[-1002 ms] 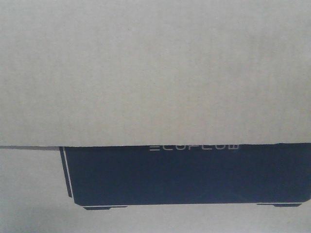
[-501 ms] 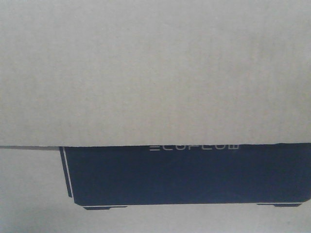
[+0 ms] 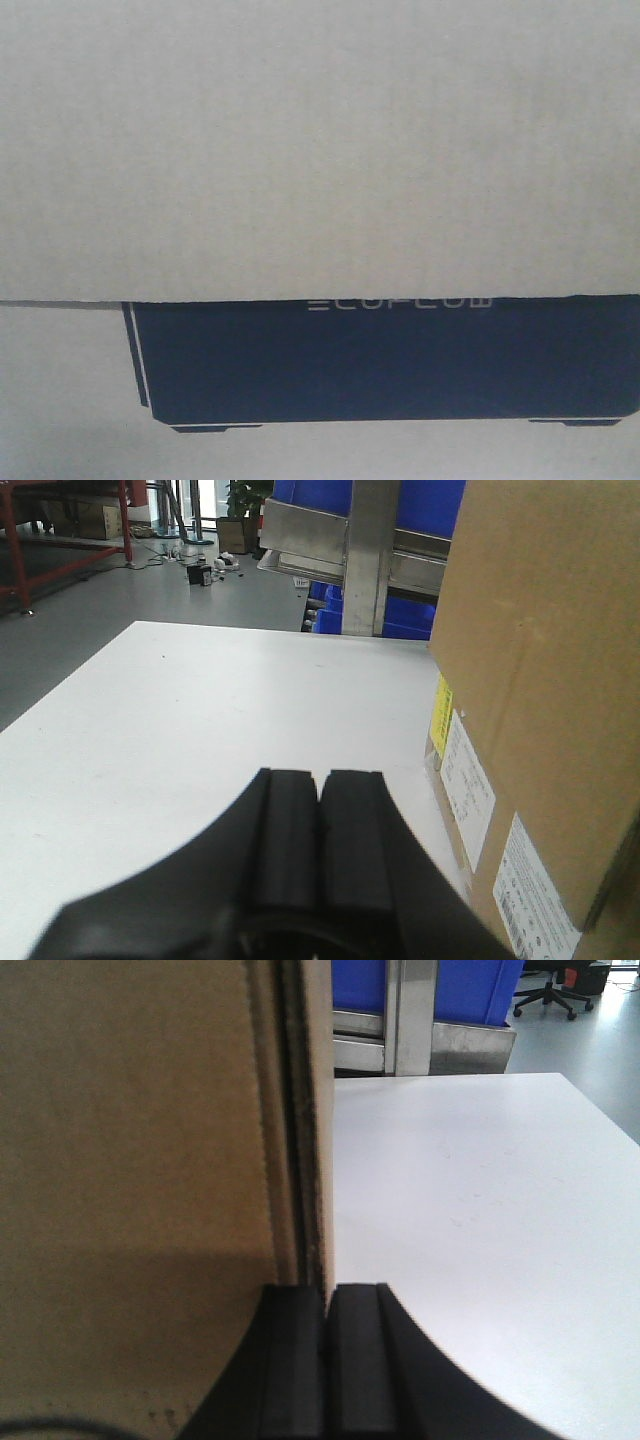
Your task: Grab box from left shelf to table start
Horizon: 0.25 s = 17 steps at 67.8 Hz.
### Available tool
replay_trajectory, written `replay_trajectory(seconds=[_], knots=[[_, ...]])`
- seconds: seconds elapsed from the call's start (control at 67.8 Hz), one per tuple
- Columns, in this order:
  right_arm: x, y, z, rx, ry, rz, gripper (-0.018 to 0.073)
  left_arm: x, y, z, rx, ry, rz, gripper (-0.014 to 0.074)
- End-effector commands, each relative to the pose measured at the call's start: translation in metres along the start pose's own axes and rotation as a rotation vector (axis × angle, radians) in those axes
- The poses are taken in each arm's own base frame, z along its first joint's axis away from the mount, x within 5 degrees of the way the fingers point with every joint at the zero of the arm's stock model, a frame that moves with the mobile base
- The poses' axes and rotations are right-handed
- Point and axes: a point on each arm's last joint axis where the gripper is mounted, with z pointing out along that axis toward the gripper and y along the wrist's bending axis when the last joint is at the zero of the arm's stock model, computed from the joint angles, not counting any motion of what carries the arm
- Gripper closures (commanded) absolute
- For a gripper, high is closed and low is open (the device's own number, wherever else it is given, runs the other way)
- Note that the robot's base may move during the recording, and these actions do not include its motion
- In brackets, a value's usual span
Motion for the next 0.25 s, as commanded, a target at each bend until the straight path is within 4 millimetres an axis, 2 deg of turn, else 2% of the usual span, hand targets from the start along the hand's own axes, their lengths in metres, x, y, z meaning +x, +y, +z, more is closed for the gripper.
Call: replay_trajectory(seconds=[0.0, 0.236], knots=[[-0.0064, 0.0002, -0.0002, -0.003, -0.095, 0.005, 0.0503, -0.0097, -0.0004, -0.0015, 0.004, -0.105, -0.006, 0.0696], [-0.0064, 0.0002, -0.0002, -0.003, -0.095, 0.005, 0.0503, -0.0097, -0.0004, -0.0015, 0.004, -0.105, -0.006, 0.0696]])
